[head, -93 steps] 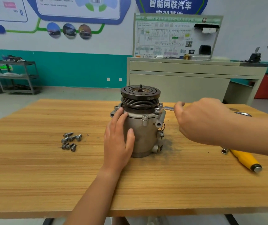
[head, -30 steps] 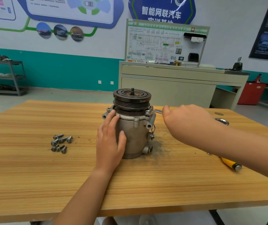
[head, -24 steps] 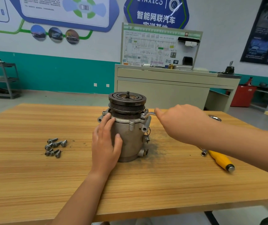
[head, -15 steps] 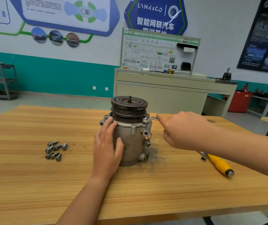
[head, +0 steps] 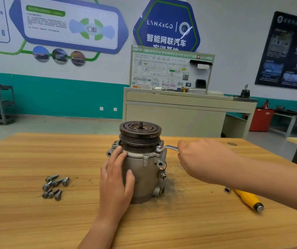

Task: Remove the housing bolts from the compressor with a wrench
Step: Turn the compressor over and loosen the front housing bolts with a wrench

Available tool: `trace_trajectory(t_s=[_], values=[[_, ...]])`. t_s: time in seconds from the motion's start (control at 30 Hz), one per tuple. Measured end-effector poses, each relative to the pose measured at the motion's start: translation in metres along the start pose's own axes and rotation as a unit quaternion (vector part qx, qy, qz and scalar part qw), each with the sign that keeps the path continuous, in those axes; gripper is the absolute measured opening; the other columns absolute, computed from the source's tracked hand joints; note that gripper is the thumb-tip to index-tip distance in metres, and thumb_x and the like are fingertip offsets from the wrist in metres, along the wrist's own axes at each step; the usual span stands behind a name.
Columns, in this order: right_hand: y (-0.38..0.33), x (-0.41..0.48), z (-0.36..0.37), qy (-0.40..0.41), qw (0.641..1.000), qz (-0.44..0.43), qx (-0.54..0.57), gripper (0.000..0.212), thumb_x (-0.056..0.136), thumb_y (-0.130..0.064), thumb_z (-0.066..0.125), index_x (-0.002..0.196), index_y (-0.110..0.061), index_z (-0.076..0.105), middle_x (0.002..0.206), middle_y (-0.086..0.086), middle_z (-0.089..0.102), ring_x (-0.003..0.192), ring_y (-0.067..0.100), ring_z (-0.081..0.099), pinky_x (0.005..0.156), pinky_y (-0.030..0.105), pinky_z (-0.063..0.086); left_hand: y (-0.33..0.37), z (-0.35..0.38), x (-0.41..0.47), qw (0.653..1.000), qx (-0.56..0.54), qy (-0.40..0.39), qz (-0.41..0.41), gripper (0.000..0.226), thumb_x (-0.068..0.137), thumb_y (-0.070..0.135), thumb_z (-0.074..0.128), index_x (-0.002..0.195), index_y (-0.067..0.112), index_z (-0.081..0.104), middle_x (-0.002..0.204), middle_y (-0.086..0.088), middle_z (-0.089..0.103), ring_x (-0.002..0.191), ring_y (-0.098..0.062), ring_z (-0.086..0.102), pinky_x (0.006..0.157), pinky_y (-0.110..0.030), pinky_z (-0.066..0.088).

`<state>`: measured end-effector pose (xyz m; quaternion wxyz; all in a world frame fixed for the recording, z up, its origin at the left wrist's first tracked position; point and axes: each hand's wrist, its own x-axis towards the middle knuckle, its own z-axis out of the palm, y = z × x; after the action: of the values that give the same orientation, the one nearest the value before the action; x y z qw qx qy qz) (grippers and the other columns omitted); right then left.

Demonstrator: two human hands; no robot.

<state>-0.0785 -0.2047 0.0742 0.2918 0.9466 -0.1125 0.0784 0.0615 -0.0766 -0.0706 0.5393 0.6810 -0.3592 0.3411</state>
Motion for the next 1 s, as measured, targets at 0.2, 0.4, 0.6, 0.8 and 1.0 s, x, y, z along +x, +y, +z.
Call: trace_trajectory(t_s=[0.2,0.4,0.6,0.8,1.0], values=[[0.002,0.006,-0.009,-0.018,0.995,0.019,0.096,0.024,0.095,-0.030,0.036,0.076,-0.017,0.043,0.064,-0.002,0.039,0.053,0.010,0.036,0.043,0.024,0.025,0.002,-0.001,0.000,1.000,-0.004,-0.003,-0.001,0.048,0.085,0.030,0.039,0.132,0.024,0.037,0.143,0.012,0.031,0.127,-0.006,0.026,0.099,-0.023,0.023],[0.017,0.008,0.007,0.052,0.997,-0.062,-0.008,0.024,0.096,-0.031,0.029,0.088,-0.016,0.045,0.058,-0.004,0.035,0.046,0.012,0.032,0.041,0.026,0.023,-0.002,-0.004,-0.002,1.000,0.002,-0.015,0.000,0.049,0.085,0.032,0.038,0.133,0.025,0.039,0.144,0.017,0.029,0.128,-0.007,0.027,0.099,-0.032,0.028],[0.047,0.050,0.044,0.097,0.990,-0.101,-0.030,0.032,0.096,-0.013,0.032,0.128,-0.012,0.034,0.098,0.006,0.058,0.084,0.026,0.058,0.064,0.034,0.046,-0.003,-0.002,0.004,1.000,0.013,-0.010,0.004,0.047,0.083,0.033,0.037,0.129,0.031,0.036,0.142,0.027,0.025,0.127,-0.005,0.027,0.098,-0.022,0.022],[0.020,0.083,0.059,0.204,0.971,-0.080,0.093,0.023,0.071,0.015,0.058,0.090,0.005,0.063,0.079,0.019,0.064,0.069,0.034,0.062,0.054,0.035,0.048,-0.004,0.000,0.004,1.000,0.007,-0.008,-0.006,0.047,0.083,0.031,0.038,0.130,0.031,0.035,0.141,0.028,0.025,0.128,-0.006,0.028,0.101,-0.016,0.019],[0.025,0.055,0.055,0.301,0.893,0.115,0.315,0.028,0.097,-0.017,0.043,0.120,-0.008,0.054,0.081,0.013,0.065,0.067,0.032,0.059,0.055,0.034,0.041,-0.003,0.000,0.003,1.000,-0.002,-0.008,-0.003,0.047,0.084,0.029,0.039,0.131,0.028,0.036,0.142,0.024,0.027,0.128,-0.010,0.030,0.104,-0.008,0.017]])
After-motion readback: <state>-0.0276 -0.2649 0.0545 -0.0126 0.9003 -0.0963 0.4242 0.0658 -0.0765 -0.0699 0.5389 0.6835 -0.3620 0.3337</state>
